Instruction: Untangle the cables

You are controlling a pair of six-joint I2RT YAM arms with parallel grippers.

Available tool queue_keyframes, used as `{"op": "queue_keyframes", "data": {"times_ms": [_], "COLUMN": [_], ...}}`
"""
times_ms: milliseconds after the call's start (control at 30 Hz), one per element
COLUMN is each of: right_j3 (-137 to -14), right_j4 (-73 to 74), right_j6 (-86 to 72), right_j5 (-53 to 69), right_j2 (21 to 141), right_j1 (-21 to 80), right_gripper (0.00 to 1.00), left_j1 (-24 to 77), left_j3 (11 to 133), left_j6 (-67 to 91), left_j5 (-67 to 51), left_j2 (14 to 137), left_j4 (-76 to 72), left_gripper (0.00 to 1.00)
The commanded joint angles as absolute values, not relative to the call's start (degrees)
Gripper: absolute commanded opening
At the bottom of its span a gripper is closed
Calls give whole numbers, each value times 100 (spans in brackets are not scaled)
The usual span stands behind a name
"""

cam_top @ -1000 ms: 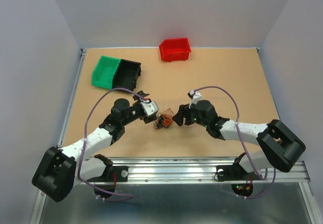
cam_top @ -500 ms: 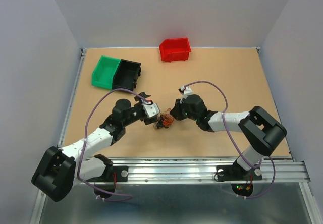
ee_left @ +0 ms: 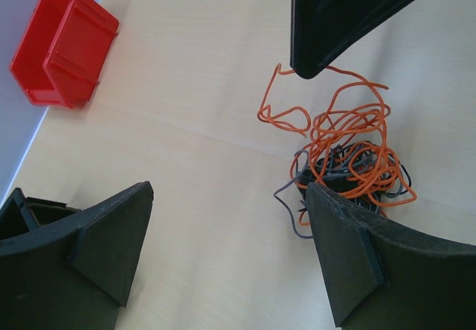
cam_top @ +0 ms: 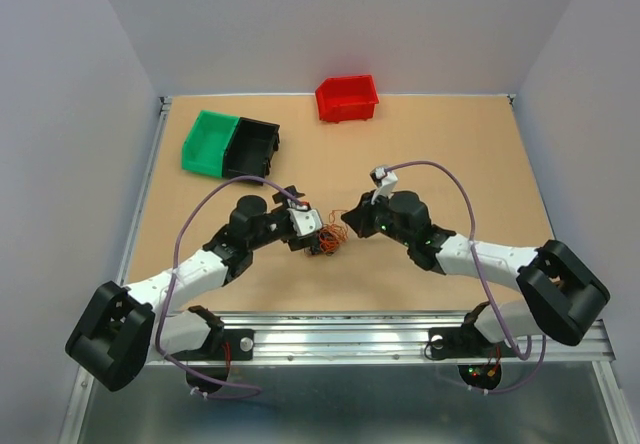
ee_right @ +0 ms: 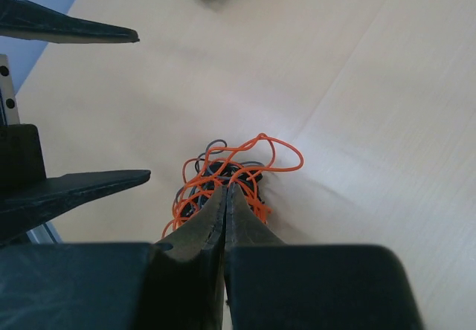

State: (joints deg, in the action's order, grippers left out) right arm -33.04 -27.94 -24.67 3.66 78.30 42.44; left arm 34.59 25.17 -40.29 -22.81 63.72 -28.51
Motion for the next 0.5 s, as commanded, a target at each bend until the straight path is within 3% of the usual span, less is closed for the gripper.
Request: {"op": "queue_keyframes", "data": {"times_ms": [0,267,467], "right_j3": [-3015,-3339,-4595], "right_j4": [-3260,-3122,-1988], "right_j6": [-2356,-2355,-2189], "right_j5": [606,729,932], "right_j2": [7585,6883,6653], "right_j1": [4280,4280,4280], "right_gripper": [1,1,1], "left_j1": [3516,3507,3498], "left_j3": [2804,2839,2900], "left_j6": [-4070,-3446,-3041], "left_j5": [-2373,-2487,-2584], "left_j2": [6407,5872,5398], "left_j4": [-2927,-3076,-3278], "left_gripper": [96,96,97]}}
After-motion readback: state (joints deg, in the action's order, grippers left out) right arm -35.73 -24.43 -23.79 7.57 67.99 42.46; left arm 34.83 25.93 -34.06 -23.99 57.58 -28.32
